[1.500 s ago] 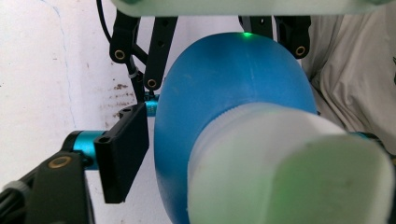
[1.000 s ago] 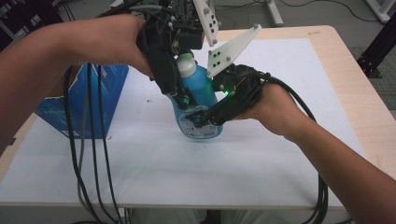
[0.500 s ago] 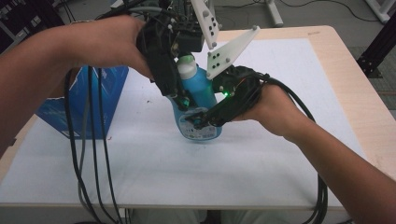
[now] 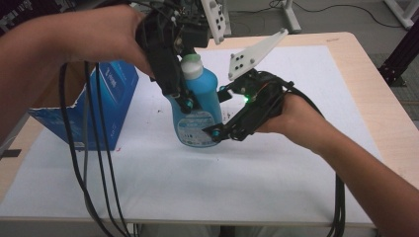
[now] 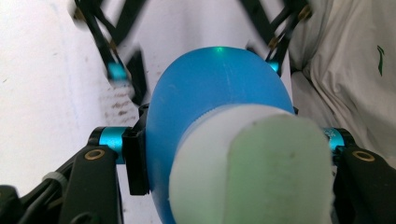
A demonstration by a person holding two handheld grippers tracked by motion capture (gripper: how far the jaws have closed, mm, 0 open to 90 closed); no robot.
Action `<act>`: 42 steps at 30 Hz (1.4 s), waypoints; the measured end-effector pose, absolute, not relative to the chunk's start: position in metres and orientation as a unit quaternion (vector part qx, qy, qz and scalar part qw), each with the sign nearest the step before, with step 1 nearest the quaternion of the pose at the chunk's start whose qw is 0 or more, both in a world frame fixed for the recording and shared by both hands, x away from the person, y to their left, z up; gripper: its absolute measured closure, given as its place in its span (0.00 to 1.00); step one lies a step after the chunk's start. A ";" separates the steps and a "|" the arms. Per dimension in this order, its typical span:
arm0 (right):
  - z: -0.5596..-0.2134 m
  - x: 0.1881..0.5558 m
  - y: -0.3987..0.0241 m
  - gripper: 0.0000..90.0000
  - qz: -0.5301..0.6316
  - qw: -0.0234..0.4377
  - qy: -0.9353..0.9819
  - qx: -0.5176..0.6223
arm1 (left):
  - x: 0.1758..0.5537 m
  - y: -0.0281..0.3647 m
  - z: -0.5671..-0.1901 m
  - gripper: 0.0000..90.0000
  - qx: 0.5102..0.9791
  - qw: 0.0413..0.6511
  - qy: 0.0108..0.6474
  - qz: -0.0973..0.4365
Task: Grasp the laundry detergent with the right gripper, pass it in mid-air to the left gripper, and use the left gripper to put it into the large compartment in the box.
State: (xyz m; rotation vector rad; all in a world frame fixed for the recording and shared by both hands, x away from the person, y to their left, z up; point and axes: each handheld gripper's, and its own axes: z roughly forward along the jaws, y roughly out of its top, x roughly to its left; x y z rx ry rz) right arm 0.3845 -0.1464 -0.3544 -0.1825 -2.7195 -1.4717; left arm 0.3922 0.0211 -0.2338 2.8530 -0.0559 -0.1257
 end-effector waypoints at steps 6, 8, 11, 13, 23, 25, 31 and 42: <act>-0.342 0.386 -0.177 0.13 -0.457 0.023 -0.887 -0.070 | 0.395 0.036 -0.214 0.42 0.989 0.143 0.024 -0.030; -0.338 0.385 -0.185 0.13 -0.442 0.024 -0.895 -0.056 | 0.397 0.041 -0.209 0.42 0.989 0.138 0.037 -0.027; -0.332 0.384 -0.193 0.13 -0.412 0.051 -0.909 -0.028 | 0.400 0.046 -0.202 0.42 0.989 0.133 0.063 -0.025; -0.329 0.384 -0.197 0.10 -0.394 0.055 -0.917 -0.023 | 0.402 0.050 -0.199 0.42 0.989 0.128 0.074 -0.020; -0.324 0.382 -0.214 0.01 -0.309 0.008 -0.950 -0.051 | 0.410 0.072 -0.183 0.42 0.981 0.131 0.145 -0.001; -0.321 0.381 -0.218 0.01 -0.294 0.003 -0.954 -0.060 | 0.410 0.076 -0.180 0.42 0.979 0.133 0.158 0.002; -0.313 0.381 -0.233 0.01 -0.218 -0.018 -0.973 -0.078 | 0.411 0.086 -0.169 0.42 0.975 0.127 0.181 0.006; -0.304 0.384 -0.269 0.01 -0.184 -0.030 -0.979 -0.085 | 0.410 0.108 -0.144 0.42 0.969 0.118 0.218 0.007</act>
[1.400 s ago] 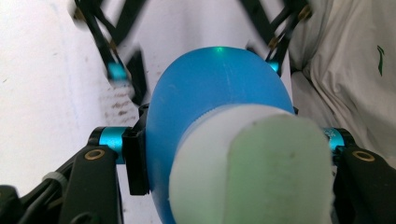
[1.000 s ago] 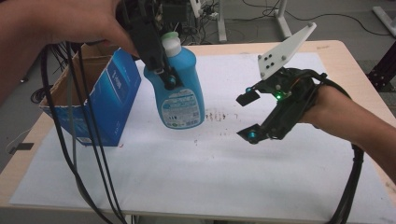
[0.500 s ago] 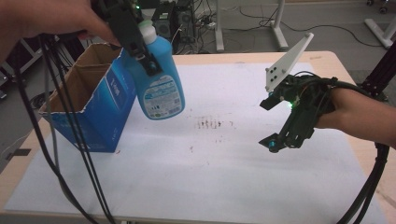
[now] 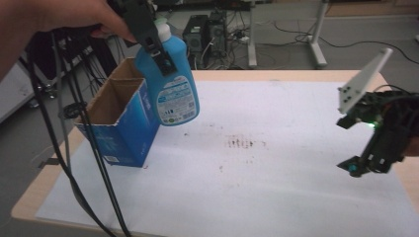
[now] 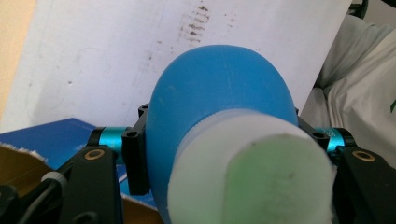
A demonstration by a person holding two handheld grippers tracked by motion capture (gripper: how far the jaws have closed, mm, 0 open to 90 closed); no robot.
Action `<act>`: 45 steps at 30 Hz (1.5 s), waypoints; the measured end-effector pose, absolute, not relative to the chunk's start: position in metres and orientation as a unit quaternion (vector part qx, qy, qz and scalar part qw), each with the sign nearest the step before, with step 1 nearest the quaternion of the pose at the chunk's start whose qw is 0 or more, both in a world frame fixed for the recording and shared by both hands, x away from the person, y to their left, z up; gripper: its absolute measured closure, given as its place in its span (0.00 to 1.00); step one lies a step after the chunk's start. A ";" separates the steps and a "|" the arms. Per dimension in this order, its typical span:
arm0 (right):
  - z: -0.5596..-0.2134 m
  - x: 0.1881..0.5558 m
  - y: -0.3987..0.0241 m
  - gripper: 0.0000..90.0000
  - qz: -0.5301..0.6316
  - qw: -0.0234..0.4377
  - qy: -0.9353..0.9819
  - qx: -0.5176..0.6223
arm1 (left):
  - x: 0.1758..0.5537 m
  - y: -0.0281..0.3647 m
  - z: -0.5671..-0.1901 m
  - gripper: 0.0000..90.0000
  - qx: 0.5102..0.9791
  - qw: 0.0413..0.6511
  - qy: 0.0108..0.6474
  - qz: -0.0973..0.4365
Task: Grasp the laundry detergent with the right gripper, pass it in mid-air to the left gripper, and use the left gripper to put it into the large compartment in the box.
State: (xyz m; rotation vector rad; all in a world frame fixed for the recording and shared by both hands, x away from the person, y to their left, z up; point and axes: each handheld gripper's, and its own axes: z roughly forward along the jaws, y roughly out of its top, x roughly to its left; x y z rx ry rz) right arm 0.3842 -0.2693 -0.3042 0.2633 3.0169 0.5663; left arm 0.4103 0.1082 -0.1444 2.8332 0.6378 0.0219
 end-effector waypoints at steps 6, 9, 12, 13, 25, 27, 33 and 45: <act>-0.305 0.387 -0.278 0.01 0.194 0.027 0.976 0.093 | 0.409 0.121 -0.128 0.42 0.964 0.119 0.236 0.011; -0.305 0.387 -0.279 0.01 0.198 0.029 0.975 0.093 | 0.407 0.128 -0.121 0.42 0.963 0.119 0.243 0.013; -0.305 0.389 -0.280 0.01 0.199 0.032 0.975 0.096 | 0.407 0.134 -0.116 0.42 0.960 0.120 0.251 0.014; -0.305 0.389 -0.280 0.01 0.199 0.033 0.975 0.094 | 0.406 0.136 -0.114 0.42 0.959 0.119 0.255 0.016; -0.307 0.395 -0.284 0.01 0.208 0.035 0.972 0.102 | 0.402 0.177 -0.093 0.42 0.943 0.131 0.303 0.033; -0.308 0.396 -0.283 0.01 0.209 0.036 0.972 0.104 | 0.400 0.185 -0.089 0.42 0.941 0.133 0.309 0.038; -0.308 0.396 -0.282 0.01 0.208 0.035 0.972 0.104 | 0.399 0.205 -0.086 0.42 0.935 0.132 0.324 0.049; -0.312 0.397 -0.281 0.01 0.208 0.036 0.971 0.112 | 0.400 0.237 -0.100 0.42 0.932 0.126 0.333 0.062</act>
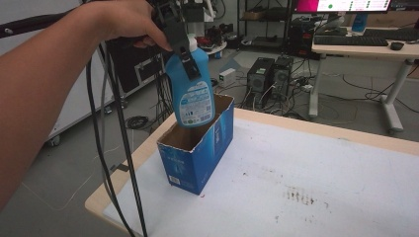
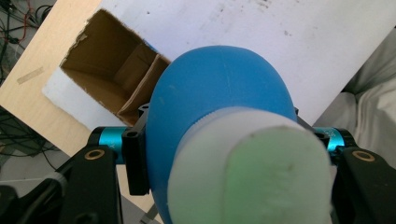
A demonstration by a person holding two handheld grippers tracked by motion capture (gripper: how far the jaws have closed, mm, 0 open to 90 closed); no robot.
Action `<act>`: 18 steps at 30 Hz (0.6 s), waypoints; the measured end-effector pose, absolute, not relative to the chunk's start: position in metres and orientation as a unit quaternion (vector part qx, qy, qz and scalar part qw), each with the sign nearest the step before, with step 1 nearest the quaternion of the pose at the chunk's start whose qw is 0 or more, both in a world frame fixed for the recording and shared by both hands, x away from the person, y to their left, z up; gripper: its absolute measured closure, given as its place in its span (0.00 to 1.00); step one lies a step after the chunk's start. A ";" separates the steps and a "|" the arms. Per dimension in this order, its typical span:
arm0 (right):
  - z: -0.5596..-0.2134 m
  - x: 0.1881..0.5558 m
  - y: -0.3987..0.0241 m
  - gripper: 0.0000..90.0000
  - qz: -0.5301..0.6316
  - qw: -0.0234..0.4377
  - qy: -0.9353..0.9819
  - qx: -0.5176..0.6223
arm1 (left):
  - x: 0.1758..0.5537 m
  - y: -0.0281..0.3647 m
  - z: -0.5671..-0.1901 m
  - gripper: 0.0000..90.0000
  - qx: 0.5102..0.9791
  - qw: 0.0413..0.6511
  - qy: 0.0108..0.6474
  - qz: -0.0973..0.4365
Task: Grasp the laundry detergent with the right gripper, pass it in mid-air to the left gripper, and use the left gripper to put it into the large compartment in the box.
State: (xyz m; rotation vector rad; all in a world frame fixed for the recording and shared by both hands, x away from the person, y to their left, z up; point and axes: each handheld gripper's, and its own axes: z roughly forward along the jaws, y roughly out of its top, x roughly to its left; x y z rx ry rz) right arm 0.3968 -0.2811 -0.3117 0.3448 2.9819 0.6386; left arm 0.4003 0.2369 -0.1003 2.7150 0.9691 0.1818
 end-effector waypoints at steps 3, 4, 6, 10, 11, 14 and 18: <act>-0.311 0.397 -0.281 0.01 0.208 0.036 0.971 0.113 | 0.402 0.242 -0.108 0.42 0.932 0.125 0.333 0.065; -0.311 0.397 -0.281 0.01 0.208 0.035 0.971 0.116 | 0.402 0.244 -0.111 0.42 0.933 0.124 0.332 0.066; -0.312 0.397 -0.281 0.01 0.208 0.035 0.971 0.115 | 0.403 0.246 -0.117 0.42 0.934 0.123 0.329 0.069; -0.312 0.398 -0.281 0.01 0.208 0.036 0.970 0.119 | 0.405 0.250 -0.130 0.42 0.937 0.119 0.321 0.064; -0.312 0.398 -0.281 0.01 0.208 0.036 0.970 0.119 | 0.406 0.251 -0.133 0.42 0.938 0.119 0.319 0.063; -0.313 0.398 -0.281 0.01 0.208 0.035 0.970 0.120 | 0.407 0.252 -0.141 0.42 0.940 0.119 0.313 0.065; -0.317 0.397 -0.287 0.01 0.209 0.031 0.969 0.130 | 0.409 0.256 -0.162 0.42 0.943 0.116 0.307 0.059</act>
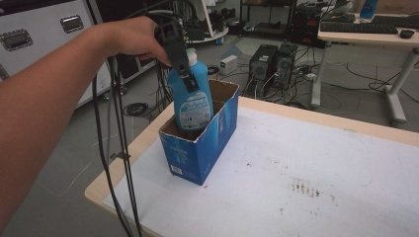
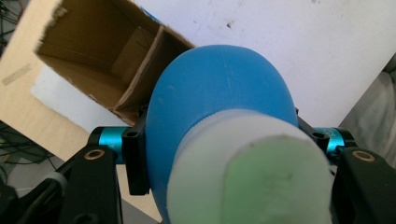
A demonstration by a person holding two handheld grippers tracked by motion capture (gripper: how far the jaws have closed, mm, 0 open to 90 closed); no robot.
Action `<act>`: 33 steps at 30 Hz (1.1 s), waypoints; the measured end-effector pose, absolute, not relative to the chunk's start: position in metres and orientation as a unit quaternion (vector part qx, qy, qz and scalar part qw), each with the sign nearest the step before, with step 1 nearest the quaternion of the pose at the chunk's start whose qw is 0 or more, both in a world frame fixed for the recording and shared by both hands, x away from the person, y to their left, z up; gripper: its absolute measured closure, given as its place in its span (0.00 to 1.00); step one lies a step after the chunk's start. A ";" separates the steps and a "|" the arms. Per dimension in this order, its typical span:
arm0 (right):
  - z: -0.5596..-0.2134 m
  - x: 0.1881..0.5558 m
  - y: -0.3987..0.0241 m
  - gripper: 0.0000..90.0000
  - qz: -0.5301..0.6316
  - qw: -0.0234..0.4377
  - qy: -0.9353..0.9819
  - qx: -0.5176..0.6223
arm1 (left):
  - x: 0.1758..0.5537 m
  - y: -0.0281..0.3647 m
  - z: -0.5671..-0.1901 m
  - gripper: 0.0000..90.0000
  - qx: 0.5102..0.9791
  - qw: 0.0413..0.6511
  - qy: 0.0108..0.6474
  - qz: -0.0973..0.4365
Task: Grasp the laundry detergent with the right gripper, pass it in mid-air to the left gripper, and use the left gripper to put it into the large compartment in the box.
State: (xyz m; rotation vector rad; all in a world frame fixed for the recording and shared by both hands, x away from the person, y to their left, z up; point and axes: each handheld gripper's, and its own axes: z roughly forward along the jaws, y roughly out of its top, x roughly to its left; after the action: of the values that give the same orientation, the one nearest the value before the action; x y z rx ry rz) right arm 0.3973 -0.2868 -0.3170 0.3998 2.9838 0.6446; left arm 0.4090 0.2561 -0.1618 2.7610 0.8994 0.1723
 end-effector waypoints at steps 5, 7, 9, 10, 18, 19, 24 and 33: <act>-0.323 0.396 -0.288 0.01 0.201 0.027 0.970 0.133 | 0.411 0.257 -0.185 0.42 0.946 0.111 0.302 0.046; -0.323 0.396 -0.288 0.01 0.201 0.026 0.970 0.135 | 0.412 0.257 -0.195 0.42 0.947 0.110 0.299 0.044; -0.324 0.396 -0.287 0.01 0.198 0.026 0.971 0.133 | 0.412 0.258 -0.203 0.42 0.947 0.111 0.297 0.043; -0.324 0.396 -0.286 0.01 0.198 0.025 0.971 0.133 | 0.413 0.258 -0.207 0.42 0.948 0.110 0.297 0.042; -0.326 0.395 -0.285 0.01 0.194 0.020 0.972 0.131 | 0.416 0.256 -0.235 0.42 0.951 0.100 0.292 0.028; -0.326 0.395 -0.285 0.01 0.193 0.020 0.972 0.131 | 0.416 0.256 -0.240 0.42 0.951 0.099 0.293 0.027; -0.328 0.394 -0.285 0.01 0.190 0.018 0.972 0.135 | 0.417 0.255 -0.255 0.42 0.952 0.091 0.292 0.018; -0.331 0.395 -0.282 0.01 0.183 0.014 0.974 0.131 | 0.419 0.254 -0.278 0.42 0.954 0.079 0.289 0.010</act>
State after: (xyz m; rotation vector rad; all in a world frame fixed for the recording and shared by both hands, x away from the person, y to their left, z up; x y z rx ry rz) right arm 0.3949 -0.2816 -0.3310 0.4075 3.0342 0.5688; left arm 0.4190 0.2544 -0.2779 2.8554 0.8657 0.0305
